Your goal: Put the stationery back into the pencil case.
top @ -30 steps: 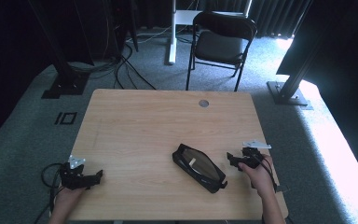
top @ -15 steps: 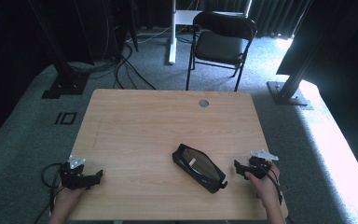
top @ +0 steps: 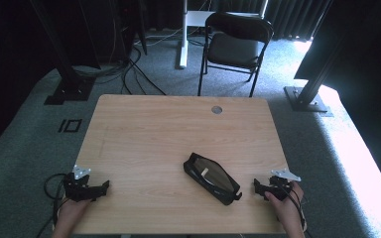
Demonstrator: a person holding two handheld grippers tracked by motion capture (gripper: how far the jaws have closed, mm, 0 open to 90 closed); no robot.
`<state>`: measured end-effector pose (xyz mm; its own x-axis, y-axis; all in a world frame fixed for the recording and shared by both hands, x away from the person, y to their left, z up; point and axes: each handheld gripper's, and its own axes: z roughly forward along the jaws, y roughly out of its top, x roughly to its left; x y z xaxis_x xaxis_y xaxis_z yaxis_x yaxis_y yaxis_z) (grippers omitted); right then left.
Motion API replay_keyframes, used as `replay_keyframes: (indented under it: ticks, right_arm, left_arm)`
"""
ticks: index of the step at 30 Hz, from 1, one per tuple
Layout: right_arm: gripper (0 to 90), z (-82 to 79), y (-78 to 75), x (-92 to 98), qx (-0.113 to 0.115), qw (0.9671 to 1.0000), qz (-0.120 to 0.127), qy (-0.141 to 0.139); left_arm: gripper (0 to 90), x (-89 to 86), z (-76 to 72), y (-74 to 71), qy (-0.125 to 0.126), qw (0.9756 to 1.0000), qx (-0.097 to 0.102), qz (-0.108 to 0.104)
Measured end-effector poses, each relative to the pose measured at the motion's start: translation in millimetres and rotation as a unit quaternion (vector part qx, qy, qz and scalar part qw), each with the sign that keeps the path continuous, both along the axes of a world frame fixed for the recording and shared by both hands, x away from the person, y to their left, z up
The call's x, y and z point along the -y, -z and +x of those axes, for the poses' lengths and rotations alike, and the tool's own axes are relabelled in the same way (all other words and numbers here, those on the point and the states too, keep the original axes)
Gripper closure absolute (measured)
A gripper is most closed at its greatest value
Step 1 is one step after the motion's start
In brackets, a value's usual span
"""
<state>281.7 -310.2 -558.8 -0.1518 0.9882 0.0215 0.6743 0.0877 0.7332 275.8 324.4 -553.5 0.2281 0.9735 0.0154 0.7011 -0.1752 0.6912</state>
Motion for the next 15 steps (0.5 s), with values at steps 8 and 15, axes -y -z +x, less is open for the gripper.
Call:
replay_keyframes:
  ticks: [8,15]
  right_arm:
    - [13.5,-7.3,0.3,0.3,0.000,1.0000,-0.002,0.010]
    - [13.4,-7.1,0.3,0.3,0.000,0.9999,-0.001,0.010]
  left_arm:
    - [0.5,0.0,0.0,0.0,0.000,1.0000,0.000,0.000]
    - [0.4,0.0,0.0,0.0,0.000,1.0000,0.000,0.000]
